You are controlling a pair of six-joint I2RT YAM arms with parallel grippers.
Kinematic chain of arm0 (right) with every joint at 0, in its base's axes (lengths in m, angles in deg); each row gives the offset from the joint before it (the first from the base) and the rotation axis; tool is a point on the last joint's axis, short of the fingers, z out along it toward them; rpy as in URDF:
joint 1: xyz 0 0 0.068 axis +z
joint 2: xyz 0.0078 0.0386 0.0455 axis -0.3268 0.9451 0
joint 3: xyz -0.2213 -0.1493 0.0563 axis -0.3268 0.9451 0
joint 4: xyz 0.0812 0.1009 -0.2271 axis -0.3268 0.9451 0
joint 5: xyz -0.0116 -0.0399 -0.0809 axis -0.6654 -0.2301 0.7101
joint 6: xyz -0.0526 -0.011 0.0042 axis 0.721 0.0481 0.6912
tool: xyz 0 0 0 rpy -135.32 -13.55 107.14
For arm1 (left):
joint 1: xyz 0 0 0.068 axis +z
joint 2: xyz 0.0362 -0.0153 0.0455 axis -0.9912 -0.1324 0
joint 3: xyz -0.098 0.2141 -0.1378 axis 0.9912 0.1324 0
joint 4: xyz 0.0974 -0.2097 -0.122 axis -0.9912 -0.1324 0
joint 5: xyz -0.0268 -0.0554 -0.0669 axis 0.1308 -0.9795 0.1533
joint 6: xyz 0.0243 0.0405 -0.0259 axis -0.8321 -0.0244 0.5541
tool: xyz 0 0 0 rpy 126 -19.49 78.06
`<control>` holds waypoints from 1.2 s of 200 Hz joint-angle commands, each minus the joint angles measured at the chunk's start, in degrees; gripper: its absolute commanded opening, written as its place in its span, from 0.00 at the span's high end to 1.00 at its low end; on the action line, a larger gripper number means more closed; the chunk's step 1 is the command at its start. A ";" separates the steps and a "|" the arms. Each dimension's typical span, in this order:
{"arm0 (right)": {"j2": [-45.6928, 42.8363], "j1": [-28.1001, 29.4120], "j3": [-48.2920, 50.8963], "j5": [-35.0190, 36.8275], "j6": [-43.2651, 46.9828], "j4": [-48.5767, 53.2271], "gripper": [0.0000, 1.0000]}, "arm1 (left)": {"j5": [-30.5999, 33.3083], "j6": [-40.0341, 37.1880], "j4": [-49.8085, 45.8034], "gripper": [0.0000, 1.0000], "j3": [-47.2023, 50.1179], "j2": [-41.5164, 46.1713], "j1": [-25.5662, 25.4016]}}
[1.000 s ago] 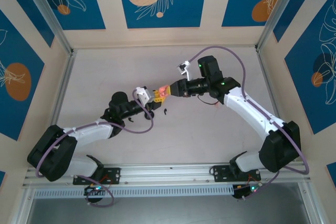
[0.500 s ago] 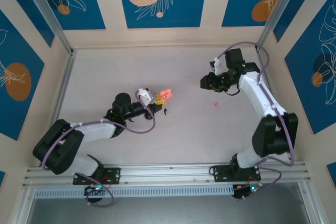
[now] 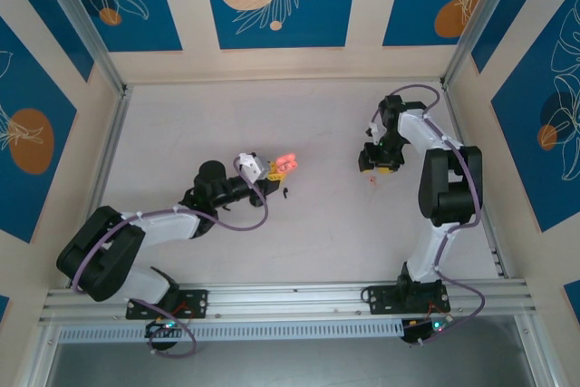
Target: Insert wireless bluetooth earbuds into charging case
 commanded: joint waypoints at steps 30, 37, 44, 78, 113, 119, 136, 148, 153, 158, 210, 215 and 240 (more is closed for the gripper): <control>4.43 -0.74 -4.20 1.01 3.37 1.12 0.49 | 0.38 -0.67 0.96 0.88 0.10 -0.66 -0.13; 4.91 -0.74 -4.31 0.84 3.45 1.12 0.49 | 0.38 -0.67 0.88 0.88 0.19 -0.62 -0.08; 5.36 -0.71 -4.48 0.47 3.43 1.05 0.50 | 0.48 -0.67 0.86 0.88 0.19 -0.55 -0.13; 7.15 -0.56 -4.58 -1.02 3.11 1.37 0.51 | 0.59 -0.76 0.33 0.88 0.28 -0.14 -0.12; 8.39 -0.39 -4.02 -1.01 2.83 1.97 0.51 | 1.15 -1.02 -0.43 0.88 0.50 0.46 -0.13; 8.51 -0.32 -3.83 -1.18 2.78 2.00 0.51 | 1.31 -1.03 -0.44 0.88 0.61 0.55 -0.13; 8.67 -0.23 -3.59 -1.00 2.89 2.00 0.52 | 1.35 -1.03 -0.44 0.88 0.82 0.66 -0.07; 8.98 -0.21 -3.60 -0.84 3.02 1.99 0.52 | 1.28 -0.94 -0.44 0.88 0.90 0.75 -0.13; 9.09 -0.21 -3.61 -0.84 3.08 1.98 0.52 | 1.25 -0.94 -0.53 0.88 0.97 0.83 -0.11; 9.23 -0.22 -3.60 -0.79 3.14 2.00 0.53 | 1.29 -0.92 -0.58 0.88 0.98 0.83 -0.13; 11.16 0.48 -4.06 -0.13 3.28 2.30 0.56 | 1.48 -1.04 -0.97 0.88 0.98 1.22 -0.13; 11.33 0.57 -4.06 0.14 3.28 2.42 0.56 | 1.56 -1.09 -1.01 0.88 0.98 1.19 -0.12; 12.03 0.93 -4.30 1.04 3.02 2.70 0.56 | 1.62 -1.16 -1.37 0.88 0.98 1.43 -0.11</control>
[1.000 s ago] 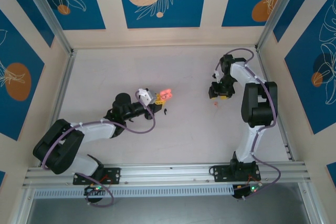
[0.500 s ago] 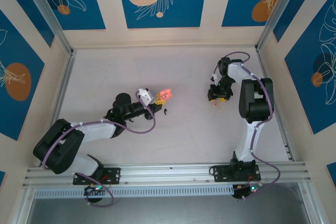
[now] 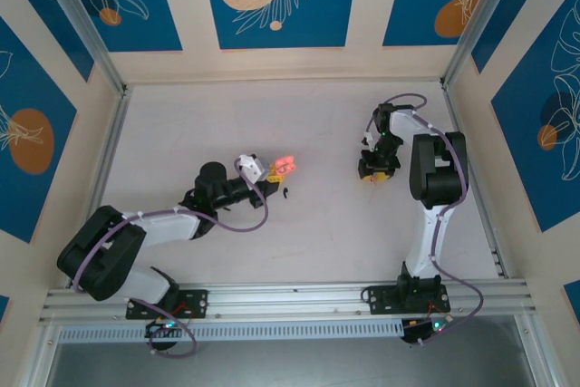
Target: Insert wireless bluetooth earbuds into charging case
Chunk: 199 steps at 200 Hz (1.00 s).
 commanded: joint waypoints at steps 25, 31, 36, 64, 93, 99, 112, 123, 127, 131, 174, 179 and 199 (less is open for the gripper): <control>1.35 1.15 -0.60 0.83 -0.06 1.50 0.61 | 0.62 -1.13 -0.71 0.88 0.31 1.89 -0.13; 1.34 1.17 -0.57 0.79 -0.22 1.41 0.63 | 0.65 -1.22 -0.86 0.88 0.32 1.99 -0.12; 1.35 1.17 -0.68 0.70 -0.25 1.41 0.64 | 0.67 -1.21 -0.97 0.88 0.32 2.07 -0.13; 1.18 1.28 -0.67 0.75 -0.65 1.48 0.70 | 0.71 -1.48 -1.53 0.88 0.30 2.39 -0.12; 0.32 1.35 -0.31 0.32 -1.21 1.53 0.73 | 0.63 -1.70 -2.01 0.88 0.30 2.46 -0.11; -0.10 1.30 -0.01 0.07 -1.43 1.26 0.74 | 0.58 -1.73 -2.11 0.88 0.35 2.39 -0.13; -1.59 1.29 0.91 -0.99 -1.99 0.22 0.74 | 0.44 -1.77 -1.96 0.88 0.31 2.20 -0.12; -3.48 1.26 2.37 -2.20 -2.57 -1.40 0.74 | 0.52 -1.66 -1.36 0.88 0.38 1.79 -0.22; -4.22 1.23 3.01 -2.61 -2.88 -2.35 0.74 | 0.61 -1.52 -0.96 0.88 0.39 1.59 -0.30; -5.06 1.19 3.67 -3.16 -3.19 -3.16 0.74 | 0.77 -1.36 -0.50 0.88 0.46 1.27 -0.38; -13.63 0.87 10.87 -12.34 -8.50 -12.53 0.75 | 1.17 0.04 5.74 0.89 -0.15 -3.86 -1.85; -14.51 0.84 11.99 -13.81 -9.44 -14.15 0.75 | 1.29 0.32 6.65 0.89 -0.29 -4.53 -2.09; -18.77 0.65 16.62 -19.87 -13.64 -20.83 0.75 | 1.45 0.92 9.84 0.89 -0.74 -7.29 -3.00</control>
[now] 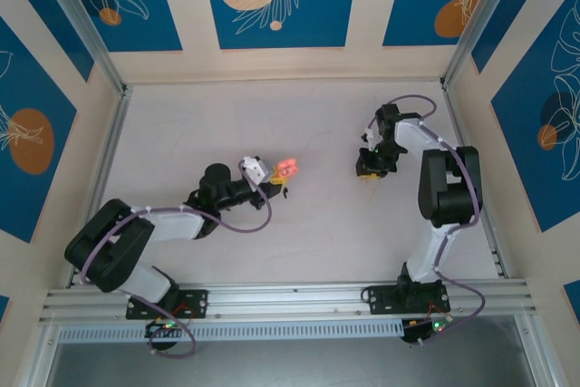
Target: Insert wireless bluetooth earbuds into charging case
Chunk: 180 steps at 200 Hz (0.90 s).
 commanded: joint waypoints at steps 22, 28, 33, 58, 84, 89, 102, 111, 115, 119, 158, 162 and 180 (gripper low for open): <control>-9.78 -0.12 10.49 -19.10 -10.49 -19.45 0.75 | 0.68 1.39 9.88 0.89 -1.24 -5.47 -2.70; -11.02 -0.19 12.29 -21.44 -12.03 -22.67 0.75 | 0.90 1.39 10.68 0.89 -1.39 -6.14 -2.93; -12.03 -0.20 13.68 -23.26 -13.14 -25.16 0.75 | 1.16 1.39 11.25 0.89 -1.51 -6.82 -3.31; -16.22 -0.05 20.12 -29.10 -20.89 -37.80 0.76 | 2.27 2.14 15.42 0.89 -2.04 -10.16 -4.22; -19.10 0.79 25.24 -33.21 -27.46 -49.28 0.76 | 3.62 2.94 20.00 0.89 -2.69 -13.57 -5.12; -19.49 1.01 26.06 -33.69 -28.42 -51.01 0.76 | 3.88 2.97 20.64 0.89 -2.77 -14.20 -5.28; -20.74 2.01 27.83 -34.25 -31.00 -54.89 0.76 | 4.42 3.28 22.32 0.89 -3.18 -15.47 -5.64; -21.55 2.96 28.64 -34.43 -32.14 -56.71 0.76 | 4.72 3.48 23.43 0.89 -3.39 -16.19 -5.82; -21.89 3.40 28.87 -34.39 -32.38 -57.07 0.76 | 4.78 3.58 23.87 0.89 -3.49 -16.46 -5.90; -22.28 3.90 29.00 -34.28 -32.56 -57.23 0.76 | 4.88 3.63 24.26 0.89 -3.54 -16.67 -5.91; -27.22 8.23 29.68 -31.25 -32.42 -57.04 0.76 | 5.70 4.01 26.46 0.89 -3.71 -17.67 -6.27; -27.64 8.60 29.70 -30.98 -32.33 -57.04 0.76 | 5.70 4.03 26.44 0.89 -3.66 -17.67 -6.22; -28.88 9.99 29.59 -29.65 -31.26 -55.61 0.75 | 5.76 4.19 27.02 0.89 -3.54 -17.75 -6.37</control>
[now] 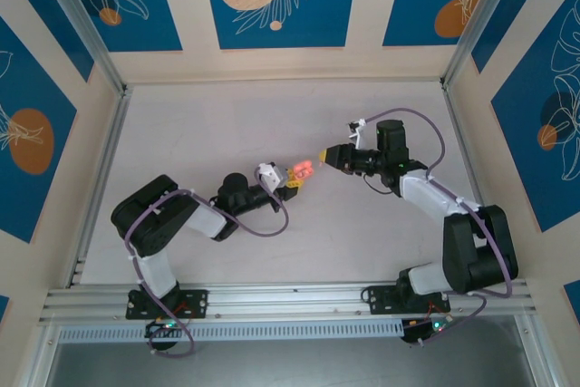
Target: Insert wireless bluetooth earbuds into charging case
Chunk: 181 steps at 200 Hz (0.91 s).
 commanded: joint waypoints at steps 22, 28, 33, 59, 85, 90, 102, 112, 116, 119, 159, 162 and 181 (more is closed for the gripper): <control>-2.45 2.64 0.53 2.13 0.84 0.26 0.76 | 0.23 1.69 5.29 0.89 -1.25 -0.83 -0.88; -2.38 2.90 0.47 2.36 0.97 0.46 0.76 | 0.15 1.75 5.29 0.89 -1.32 -0.81 -0.97; -2.30 3.14 0.46 2.55 1.06 0.60 0.75 | 0.10 1.78 5.29 0.90 -1.32 -0.75 -1.03; -1.97 3.84 0.69 3.63 1.74 0.68 0.75 | 0.07 1.78 5.29 0.89 -1.33 -0.36 -1.29; -1.17 4.01 0.66 3.92 2.12 0.15 0.75 | -0.06 1.78 5.29 0.89 -1.47 -0.12 -1.55; -1.01 4.04 0.58 3.83 2.12 0.08 0.75 | -0.15 1.83 5.31 0.89 -1.51 -0.07 -1.54; -0.59 4.19 0.66 3.87 2.10 -0.22 0.76 | -0.21 1.87 5.29 0.89 -1.51 0.04 -1.59; -0.32 4.19 0.68 4.00 2.21 -0.18 0.76 | -0.15 1.87 5.30 0.89 -1.51 0.21 -1.66; -0.20 4.19 0.68 4.07 2.29 -0.29 0.76 | -0.17 1.87 5.29 0.89 -1.51 0.29 -1.64; -0.13 4.25 0.68 4.07 2.34 -0.34 0.76 | -0.14 1.87 5.29 0.89 -1.44 0.36 -1.67; 0.62 4.50 0.87 4.28 2.81 -0.10 0.76 | -0.05 1.91 5.29 0.89 -1.32 0.99 -1.68; 0.72 4.53 0.89 4.36 2.82 -0.09 0.76 | -0.07 1.86 5.29 0.89 -1.33 0.98 -1.65; 0.87 4.63 1.02 4.86 3.00 -0.06 0.76 | -0.22 1.89 5.29 0.89 -1.25 1.33 -1.63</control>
